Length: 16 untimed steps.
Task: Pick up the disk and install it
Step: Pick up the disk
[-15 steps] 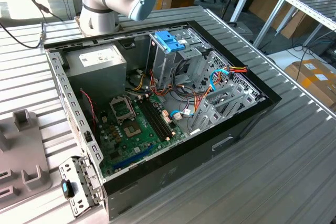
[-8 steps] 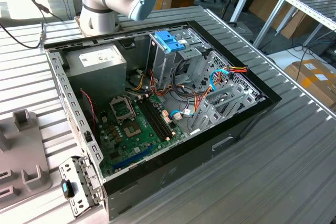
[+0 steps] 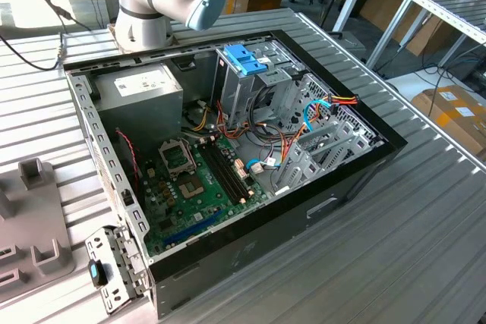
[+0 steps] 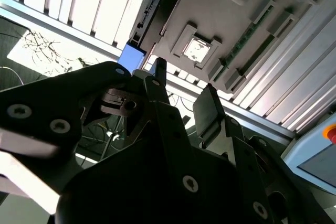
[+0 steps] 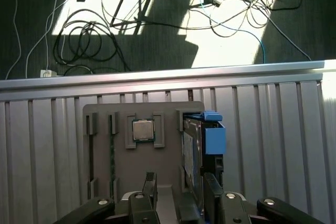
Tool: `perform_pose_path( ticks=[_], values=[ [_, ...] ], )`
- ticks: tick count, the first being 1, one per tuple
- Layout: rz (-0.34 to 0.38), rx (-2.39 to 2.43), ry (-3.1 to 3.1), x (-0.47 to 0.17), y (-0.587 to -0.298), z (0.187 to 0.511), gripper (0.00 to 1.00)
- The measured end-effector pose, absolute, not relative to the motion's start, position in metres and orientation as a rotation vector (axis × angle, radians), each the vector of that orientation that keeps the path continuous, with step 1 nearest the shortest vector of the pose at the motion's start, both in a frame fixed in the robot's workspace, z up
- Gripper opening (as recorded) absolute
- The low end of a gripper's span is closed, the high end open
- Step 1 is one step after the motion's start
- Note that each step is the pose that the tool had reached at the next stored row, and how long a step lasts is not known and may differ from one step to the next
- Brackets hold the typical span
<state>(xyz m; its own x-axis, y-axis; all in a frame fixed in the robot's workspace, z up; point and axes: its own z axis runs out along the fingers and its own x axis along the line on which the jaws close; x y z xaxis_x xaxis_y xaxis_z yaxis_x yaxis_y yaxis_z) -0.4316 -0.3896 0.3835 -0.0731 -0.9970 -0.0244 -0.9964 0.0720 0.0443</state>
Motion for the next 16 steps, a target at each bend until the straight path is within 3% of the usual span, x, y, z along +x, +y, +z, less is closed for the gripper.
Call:
perform_pose_path(
  ticks=[16],
  values=[
    [-0.077,2.130,-2.291,-0.4316,-0.3850,0.3809,0.48]
  ],
)
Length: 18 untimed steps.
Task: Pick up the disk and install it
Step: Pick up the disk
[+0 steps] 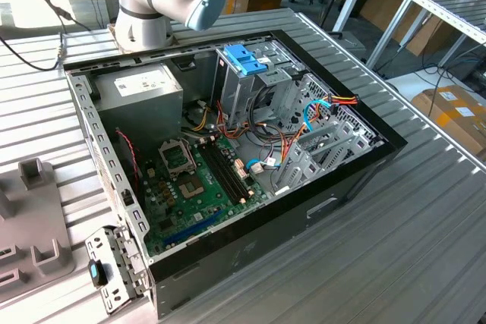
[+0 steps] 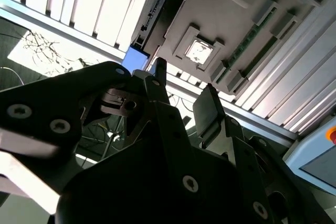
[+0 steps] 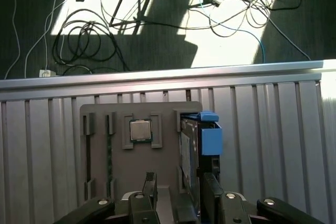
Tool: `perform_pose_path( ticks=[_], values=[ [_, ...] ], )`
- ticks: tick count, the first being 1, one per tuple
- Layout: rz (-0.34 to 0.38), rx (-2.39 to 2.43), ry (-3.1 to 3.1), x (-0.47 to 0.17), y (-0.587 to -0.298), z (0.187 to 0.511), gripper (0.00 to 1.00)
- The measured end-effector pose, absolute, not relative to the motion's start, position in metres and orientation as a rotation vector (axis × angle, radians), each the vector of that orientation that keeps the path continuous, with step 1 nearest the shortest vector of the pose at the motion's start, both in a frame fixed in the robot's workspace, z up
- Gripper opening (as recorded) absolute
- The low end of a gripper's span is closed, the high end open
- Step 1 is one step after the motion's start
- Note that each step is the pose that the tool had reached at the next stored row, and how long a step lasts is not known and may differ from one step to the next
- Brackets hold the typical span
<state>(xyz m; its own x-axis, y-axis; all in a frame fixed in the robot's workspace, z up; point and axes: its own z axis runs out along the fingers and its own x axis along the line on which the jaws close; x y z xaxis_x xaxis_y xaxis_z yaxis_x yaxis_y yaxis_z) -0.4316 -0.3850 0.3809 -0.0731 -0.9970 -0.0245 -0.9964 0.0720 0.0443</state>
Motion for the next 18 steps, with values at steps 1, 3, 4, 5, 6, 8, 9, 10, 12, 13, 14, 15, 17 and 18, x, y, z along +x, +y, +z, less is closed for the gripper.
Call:
perform_pose_path(
  ticks=[1,3,4,5,6,8,9,10,12,13,14,15,17,18],
  values=[
    [-0.077,2.130,-2.291,-0.4316,-0.3844,0.3807,0.48],
    [-0.077,2.130,-2.291,-0.4316,-0.3839,0.3805,0.48],
    [-0.077,2.130,-2.291,-0.4316,-0.3835,0.3804,0.48],
    [-0.077,2.130,-2.291,-0.4316,-0.3832,0.3803,0.48],
    [-0.077,2.130,-2.291,-0.4316,-0.3828,0.3802,0.48],
    [-0.077,2.130,-2.291,-0.4316,-0.3823,0.3800,0.48],
    [-0.077,2.130,-2.291,-0.4316,-0.3819,0.3799,0.48],
    [-0.077,2.130,-2.291,-0.4316,-0.3816,0.3797,0.48],
    [-0.077,2.130,-2.291,-0.4316,-0.3810,0.3795,0.48],
    [-0.077,2.130,-2.291,-0.4316,-0.3808,0.3794,0.48],
    [-0.077,2.130,-2.291,-0.4316,-0.3806,0.3793,0.48],
    [-0.077,2.130,-2.291,-0.4316,-0.3804,0.3792,0.48],
    [-0.077,2.130,-2.291,-0.4316,-0.3799,0.3790,0.48],
    [-0.077,2.130,-2.291,-0.4316,-0.3797,0.3789,0.48]
  ],
)
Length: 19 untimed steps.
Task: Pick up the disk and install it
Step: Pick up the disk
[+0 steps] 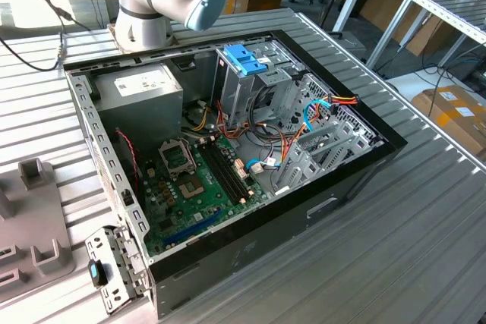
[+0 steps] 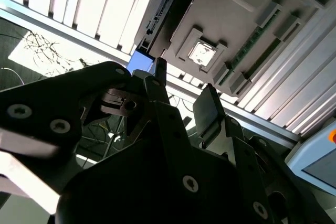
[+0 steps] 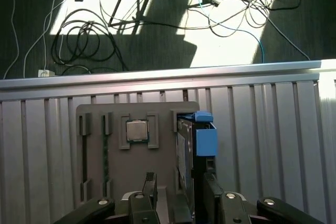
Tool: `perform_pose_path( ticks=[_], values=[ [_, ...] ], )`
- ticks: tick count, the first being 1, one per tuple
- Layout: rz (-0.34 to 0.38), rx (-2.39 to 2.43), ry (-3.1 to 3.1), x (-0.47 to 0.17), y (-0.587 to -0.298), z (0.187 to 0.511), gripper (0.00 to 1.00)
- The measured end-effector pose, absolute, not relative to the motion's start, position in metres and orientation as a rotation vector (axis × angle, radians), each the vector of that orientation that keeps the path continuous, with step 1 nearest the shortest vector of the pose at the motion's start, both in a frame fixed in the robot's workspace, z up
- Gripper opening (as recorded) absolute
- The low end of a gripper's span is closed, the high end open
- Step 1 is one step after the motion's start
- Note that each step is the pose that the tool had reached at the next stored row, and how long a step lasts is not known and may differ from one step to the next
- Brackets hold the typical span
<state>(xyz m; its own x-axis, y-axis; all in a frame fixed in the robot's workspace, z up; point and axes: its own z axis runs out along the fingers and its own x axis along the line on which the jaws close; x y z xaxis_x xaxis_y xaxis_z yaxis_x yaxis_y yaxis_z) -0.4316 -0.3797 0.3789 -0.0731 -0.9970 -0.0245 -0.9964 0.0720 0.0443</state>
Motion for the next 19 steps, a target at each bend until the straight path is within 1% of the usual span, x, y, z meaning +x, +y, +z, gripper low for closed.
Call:
perform_pose_path(
  ticks=[19],
  values=[
    [-0.077,2.130,-2.291,-0.4316,-0.3744,0.3766,0.48]
  ],
)
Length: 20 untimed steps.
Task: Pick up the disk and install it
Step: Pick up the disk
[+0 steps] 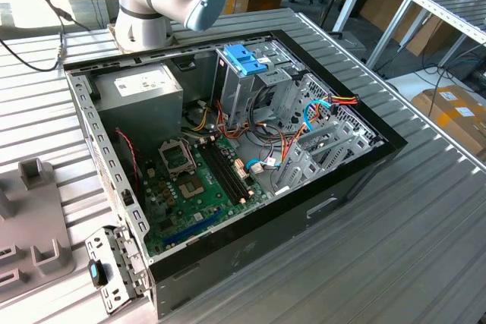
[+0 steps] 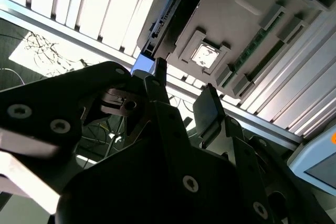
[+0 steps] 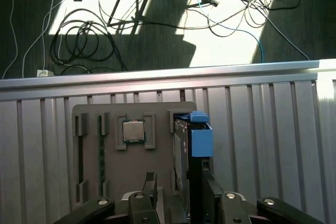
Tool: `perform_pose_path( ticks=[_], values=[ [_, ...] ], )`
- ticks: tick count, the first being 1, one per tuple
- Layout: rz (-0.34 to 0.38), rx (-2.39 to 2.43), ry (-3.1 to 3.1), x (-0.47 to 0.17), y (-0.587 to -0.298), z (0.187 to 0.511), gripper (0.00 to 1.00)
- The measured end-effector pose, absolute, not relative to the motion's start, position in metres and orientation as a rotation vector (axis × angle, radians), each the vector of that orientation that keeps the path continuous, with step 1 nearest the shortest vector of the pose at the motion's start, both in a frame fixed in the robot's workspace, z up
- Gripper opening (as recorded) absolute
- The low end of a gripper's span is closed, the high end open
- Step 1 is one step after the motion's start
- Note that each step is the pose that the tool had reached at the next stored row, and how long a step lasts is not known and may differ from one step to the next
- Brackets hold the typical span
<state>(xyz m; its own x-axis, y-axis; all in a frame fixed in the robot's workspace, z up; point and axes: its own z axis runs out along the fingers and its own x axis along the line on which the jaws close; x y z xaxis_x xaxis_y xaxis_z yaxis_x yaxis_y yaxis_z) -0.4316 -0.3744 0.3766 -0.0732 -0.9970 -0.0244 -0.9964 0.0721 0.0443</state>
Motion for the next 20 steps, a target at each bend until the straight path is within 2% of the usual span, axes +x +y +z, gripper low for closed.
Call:
perform_pose_path(
  ticks=[20],
  values=[
    [-0.077,2.130,-2.291,-0.4316,-0.3713,0.3745,0.48]
  ],
)
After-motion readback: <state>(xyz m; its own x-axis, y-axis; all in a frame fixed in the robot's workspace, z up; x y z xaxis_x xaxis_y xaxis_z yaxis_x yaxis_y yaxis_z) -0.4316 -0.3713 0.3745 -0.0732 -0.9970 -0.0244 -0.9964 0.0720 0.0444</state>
